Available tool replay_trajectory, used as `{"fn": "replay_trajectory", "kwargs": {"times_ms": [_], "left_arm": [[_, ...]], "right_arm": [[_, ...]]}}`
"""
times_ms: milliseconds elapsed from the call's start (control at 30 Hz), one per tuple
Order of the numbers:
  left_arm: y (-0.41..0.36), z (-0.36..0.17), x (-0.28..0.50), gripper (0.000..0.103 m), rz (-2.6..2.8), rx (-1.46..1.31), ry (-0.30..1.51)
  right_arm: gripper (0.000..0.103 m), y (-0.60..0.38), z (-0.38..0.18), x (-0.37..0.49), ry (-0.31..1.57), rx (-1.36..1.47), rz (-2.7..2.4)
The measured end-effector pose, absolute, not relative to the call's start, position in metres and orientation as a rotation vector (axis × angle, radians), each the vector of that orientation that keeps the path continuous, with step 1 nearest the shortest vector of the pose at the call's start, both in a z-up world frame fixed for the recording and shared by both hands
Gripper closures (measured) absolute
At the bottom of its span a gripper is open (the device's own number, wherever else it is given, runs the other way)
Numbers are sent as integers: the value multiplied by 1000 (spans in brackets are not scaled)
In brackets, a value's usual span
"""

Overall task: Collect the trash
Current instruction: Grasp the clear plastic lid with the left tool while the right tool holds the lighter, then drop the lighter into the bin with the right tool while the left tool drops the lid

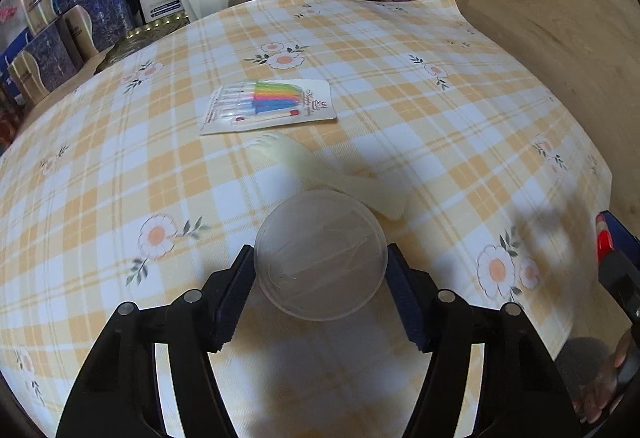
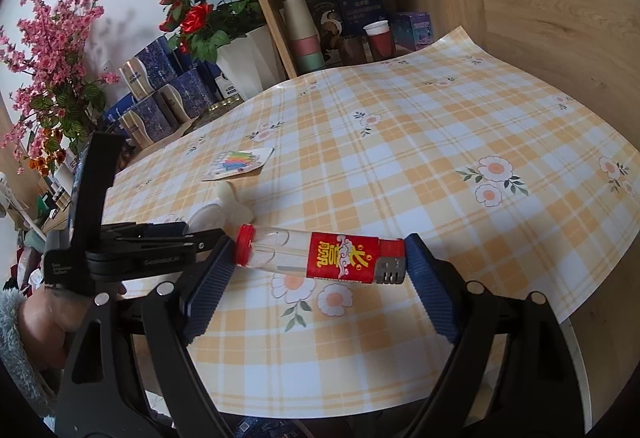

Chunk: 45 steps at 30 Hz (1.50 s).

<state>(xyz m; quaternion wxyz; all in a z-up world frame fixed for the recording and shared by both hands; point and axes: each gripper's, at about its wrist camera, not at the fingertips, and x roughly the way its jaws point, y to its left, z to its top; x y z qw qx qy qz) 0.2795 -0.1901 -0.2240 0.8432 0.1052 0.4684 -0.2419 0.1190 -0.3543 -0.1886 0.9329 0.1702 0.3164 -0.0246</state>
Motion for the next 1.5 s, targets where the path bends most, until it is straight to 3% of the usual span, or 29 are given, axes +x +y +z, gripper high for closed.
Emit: {"fn": "replay_trajectory", "kwargs": {"times_ms": [667, 1000, 1400, 1500], "left_arm": [[-70, -177, 102, 39, -724, 24, 984], [-64, -229, 52, 39, -760, 106, 1139], [-87, -307, 73, 39, -636, 251, 1303], [-91, -313, 74, 33, -621, 281, 1272]], "right_arm": [[19, -286, -153, 41, 668, 236, 86], [19, -270, -157, 22, 685, 227, 120], [19, -279, -167, 23, 706, 253, 114], [19, -281, -171, 23, 715, 264, 114]]}}
